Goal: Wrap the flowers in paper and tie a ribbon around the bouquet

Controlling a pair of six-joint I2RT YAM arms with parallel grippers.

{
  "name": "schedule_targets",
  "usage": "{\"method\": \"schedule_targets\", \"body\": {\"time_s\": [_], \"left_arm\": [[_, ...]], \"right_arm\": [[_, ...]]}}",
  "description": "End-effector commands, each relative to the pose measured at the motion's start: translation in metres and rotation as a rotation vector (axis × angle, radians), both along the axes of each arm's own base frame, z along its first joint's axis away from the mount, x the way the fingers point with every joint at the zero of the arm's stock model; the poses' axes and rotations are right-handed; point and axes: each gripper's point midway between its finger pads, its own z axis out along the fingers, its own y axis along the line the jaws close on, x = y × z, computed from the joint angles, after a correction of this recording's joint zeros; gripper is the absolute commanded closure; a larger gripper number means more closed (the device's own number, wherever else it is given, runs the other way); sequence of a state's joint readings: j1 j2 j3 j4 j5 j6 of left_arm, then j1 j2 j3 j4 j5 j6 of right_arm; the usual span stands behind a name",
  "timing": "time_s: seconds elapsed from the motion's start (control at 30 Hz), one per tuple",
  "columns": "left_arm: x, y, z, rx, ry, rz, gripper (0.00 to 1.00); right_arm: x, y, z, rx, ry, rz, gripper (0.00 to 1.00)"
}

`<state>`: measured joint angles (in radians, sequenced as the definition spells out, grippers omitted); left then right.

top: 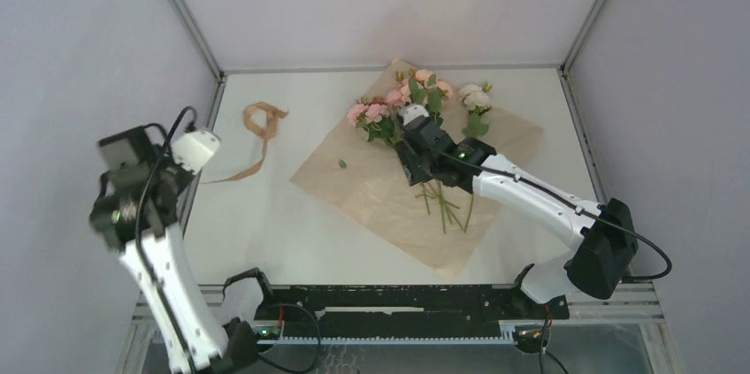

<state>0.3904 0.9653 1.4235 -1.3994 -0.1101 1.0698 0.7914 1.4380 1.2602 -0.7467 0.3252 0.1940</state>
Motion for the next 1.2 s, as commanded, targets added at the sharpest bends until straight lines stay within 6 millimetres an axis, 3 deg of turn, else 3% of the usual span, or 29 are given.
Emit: {"method": "schedule_targets", "body": {"time_s": [0.0, 0.03, 0.1, 0.17, 0.27, 0.37, 0.43, 0.5, 0.57, 0.67, 0.73, 0.77, 0.8, 0.93, 1.1, 1.17], "left_arm": [[-0.041, 0.008, 0.09, 0.137, -0.275, 0.201, 1.0], [-0.042, 0.01, 0.081, 0.135, -0.249, 0.219, 1.0], [-0.038, 0.006, 0.037, 0.068, -0.149, 0.221, 1.0], [-0.028, -0.01, -0.019, -0.027, -0.023, 0.196, 1.0], [-0.007, -0.046, -0.08, -0.126, 0.121, 0.089, 1.0], [0.018, -0.073, -0.117, -0.164, 0.182, 0.008, 1.0], [0.032, -0.078, -0.136, -0.171, 0.224, -0.009, 1.0], [0.041, -0.073, -0.157, -0.14, 0.263, 0.004, 0.93], [0.042, -0.07, -0.173, -0.12, 0.323, 0.011, 0.78], [0.043, -0.07, -0.188, -0.118, 0.387, 0.035, 0.49], [0.049, -0.075, -0.188, -0.146, 0.395, 0.049, 0.4], [0.053, -0.08, -0.187, -0.171, 0.396, 0.048, 0.27], [0.057, -0.085, -0.182, -0.199, 0.388, 0.045, 0.21], [0.085, -0.105, -0.161, -0.305, 0.337, 0.031, 0.17], [0.111, -0.126, -0.146, -0.409, 0.286, 0.006, 0.16], [0.115, -0.135, -0.149, -0.451, 0.286, -0.009, 0.16]], "right_arm": [[-0.016, 0.063, 0.02, 0.13, -0.056, 0.211, 0.43], [-0.017, 0.063, 0.019, 0.147, -0.044, 0.185, 0.43], [-0.012, 0.047, 0.013, 0.165, 0.001, 0.094, 0.43], [-0.006, 0.026, 0.004, 0.167, 0.048, -0.009, 0.45], [0.005, -0.014, -0.011, 0.179, 0.117, -0.181, 0.45], [0.026, -0.055, -0.025, 0.194, 0.124, -0.324, 0.44], [0.045, -0.077, -0.037, 0.2, 0.139, -0.389, 0.43], [0.068, -0.095, -0.053, 0.216, 0.158, -0.439, 0.42], [0.088, -0.12, -0.076, 0.199, 0.21, -0.528, 0.4], [0.108, -0.147, -0.101, 0.15, 0.255, -0.6, 0.4], [0.117, -0.151, -0.115, 0.137, 0.294, -0.596, 0.4], [0.121, -0.152, -0.122, 0.134, 0.314, -0.591, 0.41], [0.124, -0.152, -0.127, 0.139, 0.331, -0.582, 0.42], [0.131, -0.15, -0.145, 0.141, 0.363, -0.562, 0.5], [0.132, -0.154, -0.145, 0.104, 0.352, -0.555, 0.91], [0.132, -0.156, -0.136, 0.061, 0.321, -0.541, 1.0]]}}
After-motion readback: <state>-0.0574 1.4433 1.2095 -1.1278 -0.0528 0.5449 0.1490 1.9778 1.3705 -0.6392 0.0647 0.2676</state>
